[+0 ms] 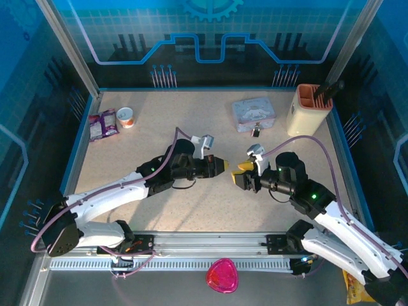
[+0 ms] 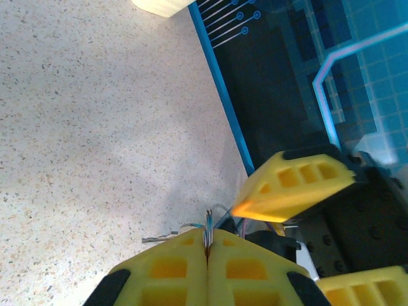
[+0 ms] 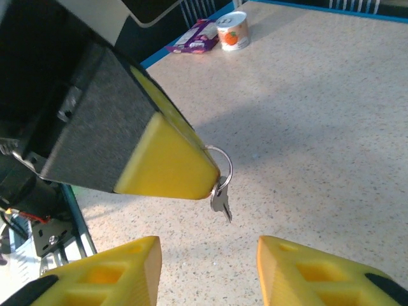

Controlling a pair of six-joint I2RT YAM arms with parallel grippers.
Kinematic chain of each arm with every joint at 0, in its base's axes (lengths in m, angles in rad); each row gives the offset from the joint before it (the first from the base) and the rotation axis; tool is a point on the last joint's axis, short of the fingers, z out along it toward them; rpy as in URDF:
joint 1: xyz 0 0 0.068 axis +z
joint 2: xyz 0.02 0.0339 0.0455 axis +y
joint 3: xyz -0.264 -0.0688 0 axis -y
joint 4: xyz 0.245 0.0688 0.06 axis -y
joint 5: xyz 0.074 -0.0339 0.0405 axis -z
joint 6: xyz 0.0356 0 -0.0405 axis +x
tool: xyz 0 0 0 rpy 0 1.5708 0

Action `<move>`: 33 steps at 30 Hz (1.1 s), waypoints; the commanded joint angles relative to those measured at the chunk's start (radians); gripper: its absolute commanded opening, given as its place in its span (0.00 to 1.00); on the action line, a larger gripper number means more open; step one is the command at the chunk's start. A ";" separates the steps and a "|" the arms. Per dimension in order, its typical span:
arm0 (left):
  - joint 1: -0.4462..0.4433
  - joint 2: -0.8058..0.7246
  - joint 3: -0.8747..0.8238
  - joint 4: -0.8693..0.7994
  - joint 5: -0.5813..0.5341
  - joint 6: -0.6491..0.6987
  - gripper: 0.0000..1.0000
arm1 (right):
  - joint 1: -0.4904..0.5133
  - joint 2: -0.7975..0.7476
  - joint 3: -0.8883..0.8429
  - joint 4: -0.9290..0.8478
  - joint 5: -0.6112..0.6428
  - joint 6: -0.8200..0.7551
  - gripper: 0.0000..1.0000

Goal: Unlock the padlock with the key

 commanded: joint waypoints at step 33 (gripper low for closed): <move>-0.013 -0.032 0.037 -0.080 0.058 -0.017 0.00 | 0.003 0.081 -0.008 0.093 -0.019 -0.074 0.10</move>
